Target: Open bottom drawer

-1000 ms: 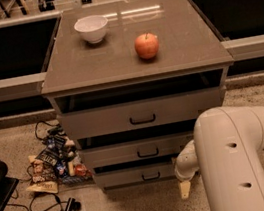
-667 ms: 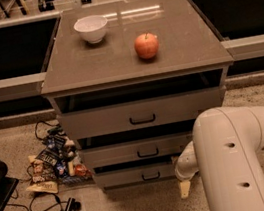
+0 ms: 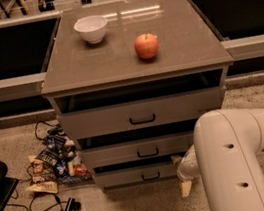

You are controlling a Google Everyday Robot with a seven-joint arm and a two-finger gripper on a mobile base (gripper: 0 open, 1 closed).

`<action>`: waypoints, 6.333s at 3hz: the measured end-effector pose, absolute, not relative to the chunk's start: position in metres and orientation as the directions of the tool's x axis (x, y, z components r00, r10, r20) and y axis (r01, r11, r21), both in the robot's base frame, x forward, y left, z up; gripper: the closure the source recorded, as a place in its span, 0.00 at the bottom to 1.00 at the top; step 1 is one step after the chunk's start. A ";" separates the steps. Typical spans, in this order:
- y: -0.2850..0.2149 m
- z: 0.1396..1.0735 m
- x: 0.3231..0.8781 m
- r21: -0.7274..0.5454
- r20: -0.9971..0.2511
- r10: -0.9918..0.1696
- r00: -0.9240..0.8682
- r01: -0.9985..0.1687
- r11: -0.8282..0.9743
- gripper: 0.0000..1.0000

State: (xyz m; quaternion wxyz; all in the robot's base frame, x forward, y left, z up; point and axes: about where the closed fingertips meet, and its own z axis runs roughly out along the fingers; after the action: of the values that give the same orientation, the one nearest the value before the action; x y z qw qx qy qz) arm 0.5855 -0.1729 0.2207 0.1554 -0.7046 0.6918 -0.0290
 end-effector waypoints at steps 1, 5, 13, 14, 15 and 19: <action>-0.174 0.213 0.589 -0.280 -0.180 -0.982 0.064 -0.960 -0.012 0.00; -0.215 0.180 0.607 -0.263 -0.012 -0.978 -0.207 -0.943 0.203 0.55; -0.234 0.157 0.517 -0.132 0.036 -0.947 -0.318 -0.941 0.311 0.47; -0.234 0.161 0.517 -0.132 0.036 -0.947 -0.318 -0.941 0.311 0.71; -0.234 0.162 0.517 -0.132 0.036 -0.947 -0.318 -0.941 0.311 0.71; -0.234 0.158 0.512 -0.124 0.038 -0.947 -0.318 -0.942 0.311 0.00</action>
Offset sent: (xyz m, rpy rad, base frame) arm 0.0220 -0.0102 -0.0386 -0.1373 -0.0642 -0.0788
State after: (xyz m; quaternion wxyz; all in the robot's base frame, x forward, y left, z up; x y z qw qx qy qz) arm 0.5118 -0.2339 0.1578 0.0207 -0.5837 0.8094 -0.0616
